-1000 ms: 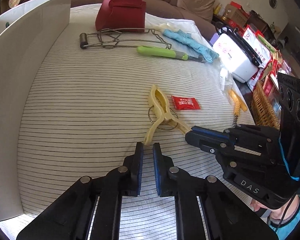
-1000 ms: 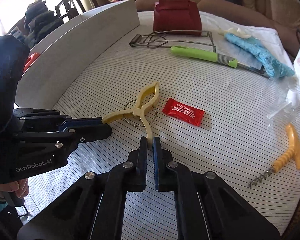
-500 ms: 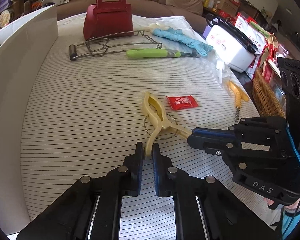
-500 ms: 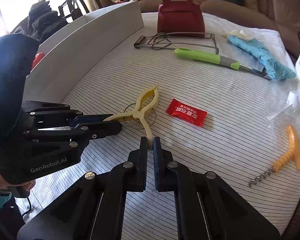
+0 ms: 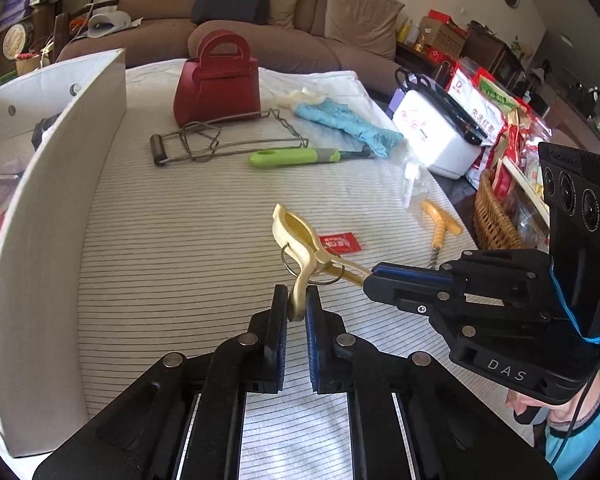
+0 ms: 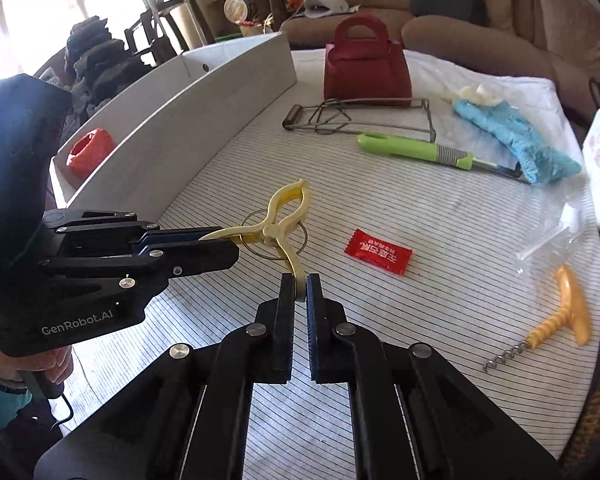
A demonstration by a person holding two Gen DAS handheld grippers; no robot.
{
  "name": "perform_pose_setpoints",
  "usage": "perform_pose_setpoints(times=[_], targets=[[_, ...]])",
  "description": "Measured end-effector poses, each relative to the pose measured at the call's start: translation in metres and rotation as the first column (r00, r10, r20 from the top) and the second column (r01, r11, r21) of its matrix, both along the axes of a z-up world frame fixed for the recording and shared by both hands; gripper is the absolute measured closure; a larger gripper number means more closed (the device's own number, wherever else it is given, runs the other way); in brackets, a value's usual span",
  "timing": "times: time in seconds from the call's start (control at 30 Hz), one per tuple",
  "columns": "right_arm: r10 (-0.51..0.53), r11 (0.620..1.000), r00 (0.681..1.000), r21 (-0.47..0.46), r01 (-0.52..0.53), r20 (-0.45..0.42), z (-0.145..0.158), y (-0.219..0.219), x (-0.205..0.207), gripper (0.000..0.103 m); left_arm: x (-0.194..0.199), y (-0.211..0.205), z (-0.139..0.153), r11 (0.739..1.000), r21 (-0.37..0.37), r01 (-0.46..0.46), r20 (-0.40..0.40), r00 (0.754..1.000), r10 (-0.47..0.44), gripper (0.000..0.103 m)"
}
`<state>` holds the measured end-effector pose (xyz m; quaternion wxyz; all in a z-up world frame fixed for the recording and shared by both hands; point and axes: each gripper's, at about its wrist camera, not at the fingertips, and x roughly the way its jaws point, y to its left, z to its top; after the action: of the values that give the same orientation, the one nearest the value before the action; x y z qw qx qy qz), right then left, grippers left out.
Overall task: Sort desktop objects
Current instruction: 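Carry the yellow clip with the left tool over the white box, then lower the clip into the box and open the left tool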
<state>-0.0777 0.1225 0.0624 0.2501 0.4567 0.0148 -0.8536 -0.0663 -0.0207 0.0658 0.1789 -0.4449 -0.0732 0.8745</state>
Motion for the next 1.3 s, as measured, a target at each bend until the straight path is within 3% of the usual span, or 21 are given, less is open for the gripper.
perform_pose_setpoints(times=[0.3,0.63,0.8,1.0,1.3], targets=[[0.052,0.999,0.993,0.010,-0.052,-0.104,0.077,-0.046,0.015,0.097,0.027,-0.049,0.080,0.999,-0.017,-0.049,-0.093,0.995,0.048,0.096],[0.162,0.986,0.971,-0.012,-0.167,-0.175,0.142,-0.151,0.023,0.097,0.053,-0.150,0.144,0.991,-0.070,-0.114,-0.139,0.985,0.103,0.096],[0.191,0.980,0.968,-0.022,-0.197,-0.160,0.138,-0.206,0.009,0.097,0.049,-0.199,0.135,0.985,-0.086,-0.147,-0.125,0.983,0.135,0.096],[0.212,0.977,0.971,-0.008,-0.214,-0.110,0.107,-0.252,-0.016,0.097,0.029,-0.251,0.100,0.984,-0.010,-0.179,-0.067,0.982,0.178,0.096],[0.224,0.974,0.974,0.022,-0.223,-0.022,0.068,-0.305,-0.098,0.097,-0.048,-0.305,0.068,0.980,-0.003,-0.197,0.026,0.980,0.197,0.095]])
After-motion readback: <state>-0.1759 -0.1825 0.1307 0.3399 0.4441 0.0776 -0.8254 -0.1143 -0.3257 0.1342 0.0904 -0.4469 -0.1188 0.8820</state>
